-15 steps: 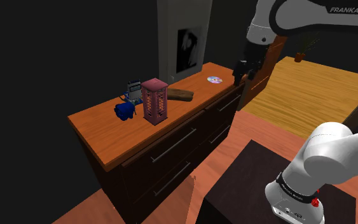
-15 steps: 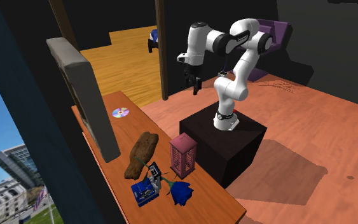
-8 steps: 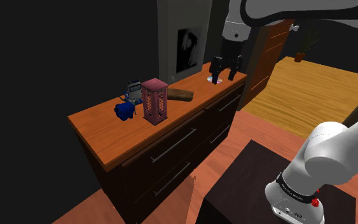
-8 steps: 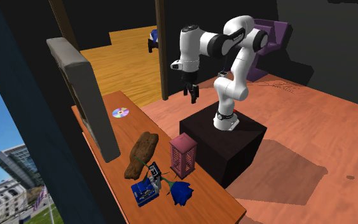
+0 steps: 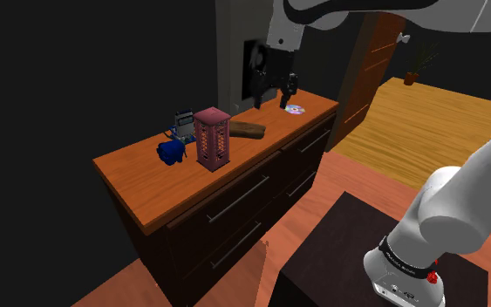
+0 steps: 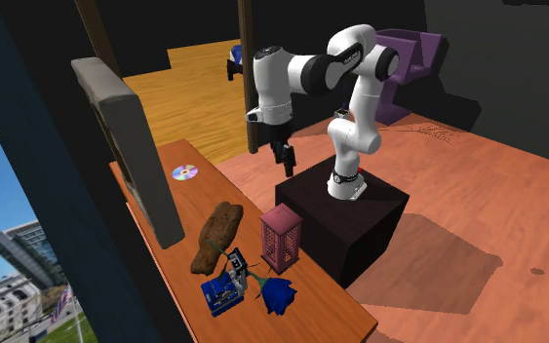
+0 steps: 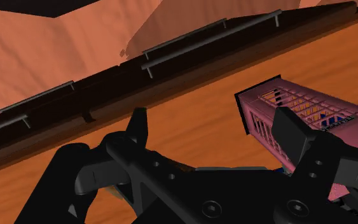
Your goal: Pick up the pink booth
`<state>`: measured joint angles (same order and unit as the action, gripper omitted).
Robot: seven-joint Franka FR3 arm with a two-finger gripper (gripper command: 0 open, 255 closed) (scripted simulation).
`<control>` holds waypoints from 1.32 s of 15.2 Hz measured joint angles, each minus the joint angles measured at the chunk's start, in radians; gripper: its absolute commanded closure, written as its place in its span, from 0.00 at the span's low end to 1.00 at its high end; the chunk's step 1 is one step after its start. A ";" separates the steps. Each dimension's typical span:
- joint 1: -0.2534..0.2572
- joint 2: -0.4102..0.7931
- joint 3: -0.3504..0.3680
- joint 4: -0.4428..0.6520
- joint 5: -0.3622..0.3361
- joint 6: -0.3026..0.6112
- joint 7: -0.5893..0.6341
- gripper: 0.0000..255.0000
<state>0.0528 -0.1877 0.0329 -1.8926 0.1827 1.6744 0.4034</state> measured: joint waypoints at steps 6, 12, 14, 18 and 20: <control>0.021 0.238 0.020 0.273 0.087 -0.045 0.102 0.00; 0.029 0.508 0.034 0.627 0.166 -0.130 0.207 0.00; 0.029 0.599 0.038 0.749 0.184 -0.161 0.237 0.00; 0.029 0.612 0.039 0.728 0.192 -0.130 0.232 0.00; 0.030 0.606 0.039 0.695 0.193 -0.104 0.223 0.00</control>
<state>0.0825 0.4180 0.0715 -1.1979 0.3757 1.5705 0.6260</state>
